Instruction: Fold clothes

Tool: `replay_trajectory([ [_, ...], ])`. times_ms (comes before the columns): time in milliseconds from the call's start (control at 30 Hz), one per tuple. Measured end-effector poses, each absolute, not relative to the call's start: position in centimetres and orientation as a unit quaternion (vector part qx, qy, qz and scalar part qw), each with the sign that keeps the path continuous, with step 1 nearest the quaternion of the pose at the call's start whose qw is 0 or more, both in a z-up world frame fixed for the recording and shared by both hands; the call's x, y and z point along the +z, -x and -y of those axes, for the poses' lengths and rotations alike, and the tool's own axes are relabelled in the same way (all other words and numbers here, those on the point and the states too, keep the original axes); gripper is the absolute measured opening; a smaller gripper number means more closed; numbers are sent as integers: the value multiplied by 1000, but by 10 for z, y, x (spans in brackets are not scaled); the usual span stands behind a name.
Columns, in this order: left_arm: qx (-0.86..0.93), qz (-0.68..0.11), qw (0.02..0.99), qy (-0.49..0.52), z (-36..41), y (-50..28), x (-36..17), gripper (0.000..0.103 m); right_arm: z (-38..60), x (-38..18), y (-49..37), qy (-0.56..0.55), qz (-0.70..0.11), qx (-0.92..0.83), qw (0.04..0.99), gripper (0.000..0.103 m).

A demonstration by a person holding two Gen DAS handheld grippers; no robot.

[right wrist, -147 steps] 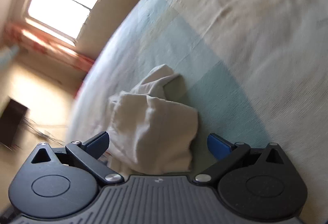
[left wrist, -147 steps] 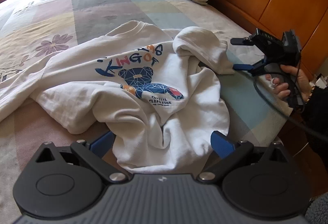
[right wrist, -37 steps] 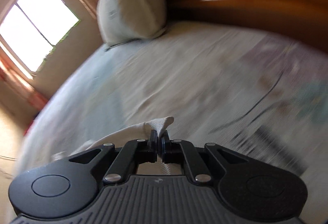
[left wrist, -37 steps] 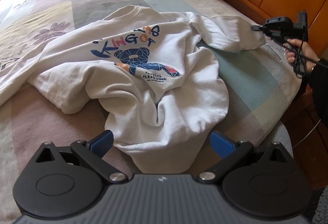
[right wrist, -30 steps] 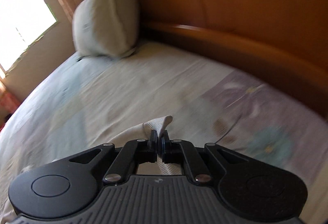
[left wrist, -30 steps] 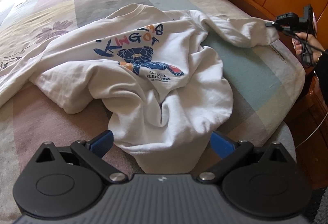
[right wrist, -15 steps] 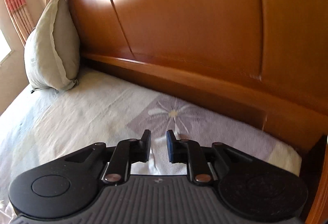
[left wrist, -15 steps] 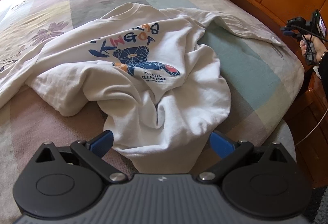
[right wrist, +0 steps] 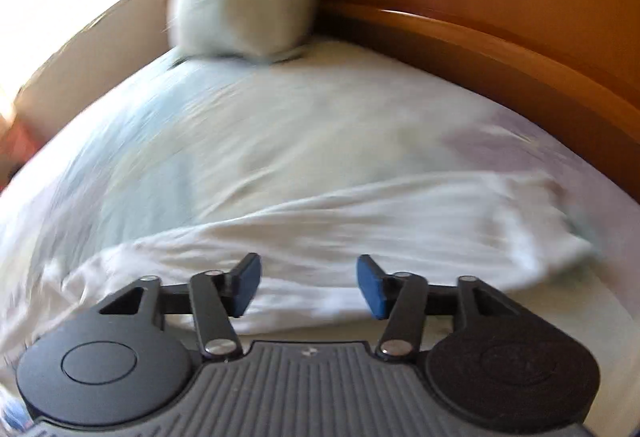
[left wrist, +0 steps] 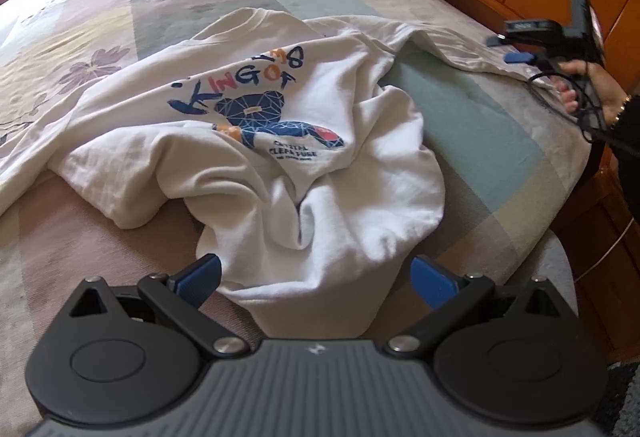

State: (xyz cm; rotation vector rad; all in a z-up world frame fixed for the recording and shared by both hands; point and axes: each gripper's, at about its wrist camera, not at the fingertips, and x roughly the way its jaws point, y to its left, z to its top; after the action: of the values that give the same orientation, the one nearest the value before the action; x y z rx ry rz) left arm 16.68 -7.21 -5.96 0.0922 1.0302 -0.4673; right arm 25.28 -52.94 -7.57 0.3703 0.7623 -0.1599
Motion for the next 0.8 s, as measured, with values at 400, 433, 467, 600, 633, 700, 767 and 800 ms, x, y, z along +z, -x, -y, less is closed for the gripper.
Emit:
replay_trajectory([
  [400,-191,-484,853,-28,43,-171,-59,101,469,-80,-250,-109,-419,-47,900,85],
  [433,-190,-483,855,-25,40,-172,-59,101,464,-75,-242,-119,-418,-30,900,85],
  [467,-188,-482,856,-21,36,-173,-59,101,456,-71,-234,-126,-416,-11,901,90],
  [600,-185,-477,859,0,21,-175,-59,101,408,-61,-203,-128,-408,76,901,101],
  [633,-184,-476,860,5,17,-176,-59,101,394,-61,-197,-128,-408,97,899,101],
  [700,-177,-471,864,18,6,-178,-59,101,369,-65,-189,-135,-410,130,893,101],
  [767,-170,-468,866,34,-6,-181,-60,101,347,-71,-181,-146,-410,152,887,101],
  [800,-166,-466,868,46,-13,-183,-60,101,338,-73,-177,-150,-411,156,886,101],
])
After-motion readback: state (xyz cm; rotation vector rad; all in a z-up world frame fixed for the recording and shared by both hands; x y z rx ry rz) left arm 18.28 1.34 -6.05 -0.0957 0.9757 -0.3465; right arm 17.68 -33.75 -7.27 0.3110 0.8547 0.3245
